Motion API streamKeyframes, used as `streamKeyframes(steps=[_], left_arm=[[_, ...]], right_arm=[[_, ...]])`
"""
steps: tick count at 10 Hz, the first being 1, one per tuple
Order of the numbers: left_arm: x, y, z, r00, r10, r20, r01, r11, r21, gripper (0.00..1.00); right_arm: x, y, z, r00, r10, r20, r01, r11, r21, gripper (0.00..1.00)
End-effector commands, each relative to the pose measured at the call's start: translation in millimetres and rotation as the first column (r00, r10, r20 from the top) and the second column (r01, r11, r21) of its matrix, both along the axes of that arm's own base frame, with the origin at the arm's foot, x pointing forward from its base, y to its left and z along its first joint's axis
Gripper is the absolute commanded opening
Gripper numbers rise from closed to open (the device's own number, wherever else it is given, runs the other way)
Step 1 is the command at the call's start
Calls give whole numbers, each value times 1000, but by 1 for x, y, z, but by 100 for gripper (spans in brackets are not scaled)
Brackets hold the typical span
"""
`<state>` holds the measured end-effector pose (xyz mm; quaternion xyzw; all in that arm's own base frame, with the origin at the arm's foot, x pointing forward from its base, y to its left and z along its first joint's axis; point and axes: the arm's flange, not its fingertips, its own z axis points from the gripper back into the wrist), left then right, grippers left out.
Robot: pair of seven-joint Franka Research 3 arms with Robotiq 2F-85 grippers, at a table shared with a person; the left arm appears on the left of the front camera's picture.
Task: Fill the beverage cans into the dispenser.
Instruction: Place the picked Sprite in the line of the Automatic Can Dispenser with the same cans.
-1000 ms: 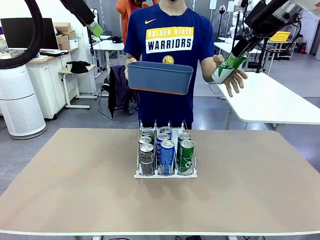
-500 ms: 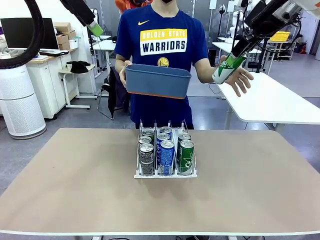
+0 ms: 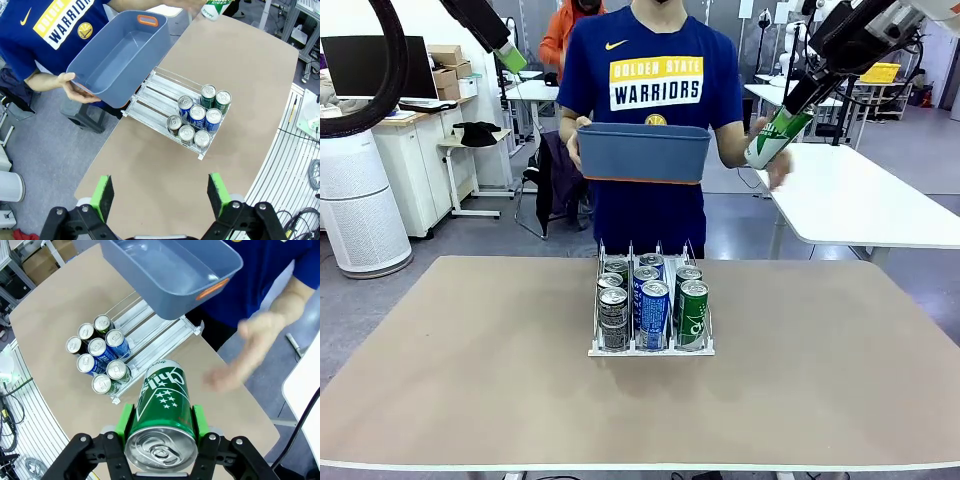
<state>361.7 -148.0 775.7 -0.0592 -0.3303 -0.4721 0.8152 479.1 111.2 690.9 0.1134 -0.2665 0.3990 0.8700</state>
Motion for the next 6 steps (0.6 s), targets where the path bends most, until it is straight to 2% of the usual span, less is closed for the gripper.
streamKeyframes(steps=[1,3,6], left_arm=[[-1,3,1,1000,0,-9,0,1000,7,100],[-1,3,1,1000,0,-9,0,1000,7,100],[-1,3,1,1000,0,-9,0,1000,7,100]], right_arm=[[-18,5,12,1000,9,6,-9,1000,-12,58],[-33,10,17,1000,10,-17,-11,1000,-28,58],[-43,14,17,1000,-5,2,5,999,-38,58]])
